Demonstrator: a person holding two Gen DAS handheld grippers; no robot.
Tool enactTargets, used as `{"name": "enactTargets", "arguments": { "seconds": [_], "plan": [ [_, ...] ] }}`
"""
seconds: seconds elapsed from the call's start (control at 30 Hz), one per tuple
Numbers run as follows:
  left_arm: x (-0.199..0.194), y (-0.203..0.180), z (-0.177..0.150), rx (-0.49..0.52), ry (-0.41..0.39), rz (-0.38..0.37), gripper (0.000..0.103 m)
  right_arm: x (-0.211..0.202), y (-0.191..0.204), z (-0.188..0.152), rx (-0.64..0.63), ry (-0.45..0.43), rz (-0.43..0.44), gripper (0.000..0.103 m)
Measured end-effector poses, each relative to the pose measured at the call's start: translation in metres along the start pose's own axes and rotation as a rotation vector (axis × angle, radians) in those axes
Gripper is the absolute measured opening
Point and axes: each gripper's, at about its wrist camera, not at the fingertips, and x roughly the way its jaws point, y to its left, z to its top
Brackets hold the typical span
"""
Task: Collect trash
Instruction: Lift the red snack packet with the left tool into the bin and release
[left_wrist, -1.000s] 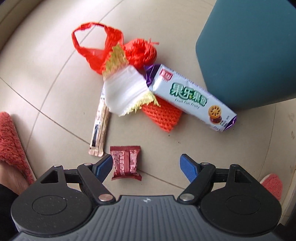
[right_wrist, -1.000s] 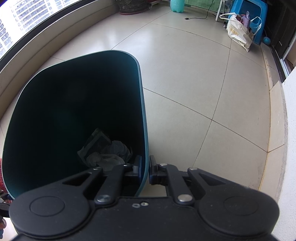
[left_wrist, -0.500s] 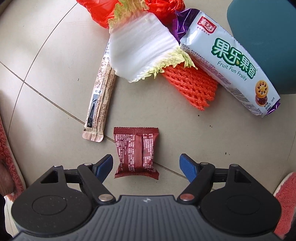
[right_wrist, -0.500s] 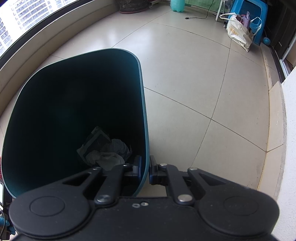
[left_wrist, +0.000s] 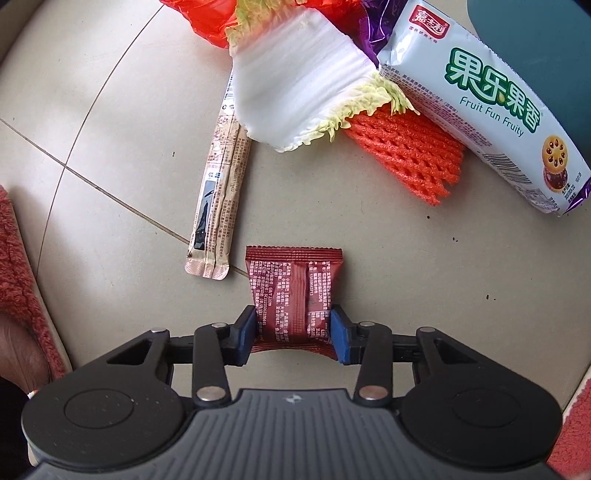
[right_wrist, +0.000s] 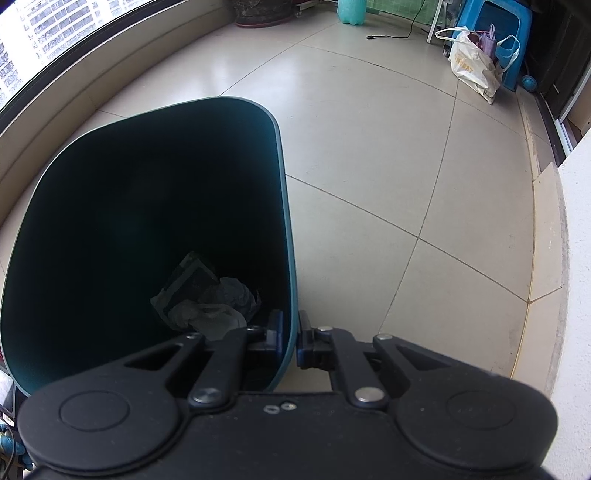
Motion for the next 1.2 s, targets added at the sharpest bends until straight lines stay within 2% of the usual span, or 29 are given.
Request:
{"name": "enactTargets", "arguments": {
  "seconds": [0.17,0.53,0.77,1.0,1.2],
  "plan": [
    [-0.009,-0.003,-0.001,-0.003,-0.009,0.032,0.039,0.0,0.002,0.0,-0.007,0.002,0.0,0.006],
    [-0.079,-0.021,-0.002,-0.003,-0.082,-0.015,0.039,-0.001,0.002,-0.001,-0.006,-0.003,0.004,0.006],
    [-0.162,-0.037,0.005,0.076,-0.207,-0.018,0.039,-0.003,-0.002,0.0,0.0,-0.005,0.013,0.006],
    [-0.257,-0.049,0.023,0.125,-0.345,-0.069,0.039,-0.003,-0.004,0.001,0.007,-0.004,0.015,0.006],
    [-0.317,-0.076,0.036,0.185,-0.42,-0.101,0.039,-0.003,-0.008,0.002,0.016,-0.005,0.02,0.006]
  ]
}}
